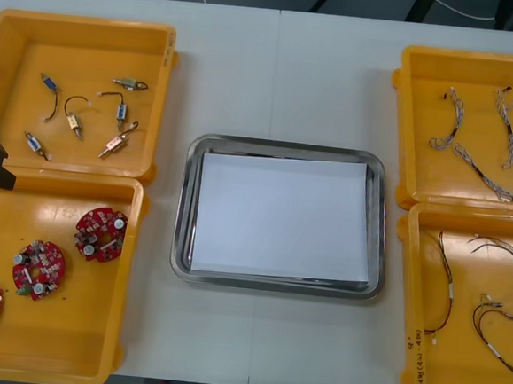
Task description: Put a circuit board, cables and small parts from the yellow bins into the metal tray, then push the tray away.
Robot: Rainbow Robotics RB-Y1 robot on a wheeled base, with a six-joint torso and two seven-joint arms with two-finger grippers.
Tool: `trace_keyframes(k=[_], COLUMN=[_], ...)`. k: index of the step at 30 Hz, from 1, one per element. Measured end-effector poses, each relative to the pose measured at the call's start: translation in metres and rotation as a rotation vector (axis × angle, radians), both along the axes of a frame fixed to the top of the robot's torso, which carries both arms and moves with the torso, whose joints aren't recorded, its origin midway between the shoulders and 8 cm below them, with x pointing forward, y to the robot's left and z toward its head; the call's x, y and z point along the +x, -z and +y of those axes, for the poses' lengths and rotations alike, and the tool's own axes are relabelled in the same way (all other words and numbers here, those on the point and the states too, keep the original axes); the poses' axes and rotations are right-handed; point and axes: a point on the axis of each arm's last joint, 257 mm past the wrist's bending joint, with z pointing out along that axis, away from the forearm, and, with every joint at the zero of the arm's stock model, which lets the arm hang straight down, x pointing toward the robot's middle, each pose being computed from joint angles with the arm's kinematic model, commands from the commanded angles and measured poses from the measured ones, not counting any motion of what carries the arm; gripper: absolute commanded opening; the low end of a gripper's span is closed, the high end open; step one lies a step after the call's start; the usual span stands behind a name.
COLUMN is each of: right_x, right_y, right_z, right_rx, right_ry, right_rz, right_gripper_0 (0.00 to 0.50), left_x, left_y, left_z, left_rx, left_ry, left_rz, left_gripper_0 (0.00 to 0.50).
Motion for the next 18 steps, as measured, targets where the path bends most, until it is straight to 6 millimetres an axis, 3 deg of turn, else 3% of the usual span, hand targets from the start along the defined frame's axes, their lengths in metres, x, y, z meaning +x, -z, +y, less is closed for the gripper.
trace_keyframes(k=[18], right_x=[0.0], right_y=[0.0], right_z=[0.0], right_rx=[0.0], right_ry=[0.0], right_rz=[0.0], right_gripper_0=[0.5], left_x=[0.0], left_y=[0.0], left_z=[0.0], left_rx=[0.0], left_ry=[0.0], left_rz=[0.0], left_gripper_0=[0.5])
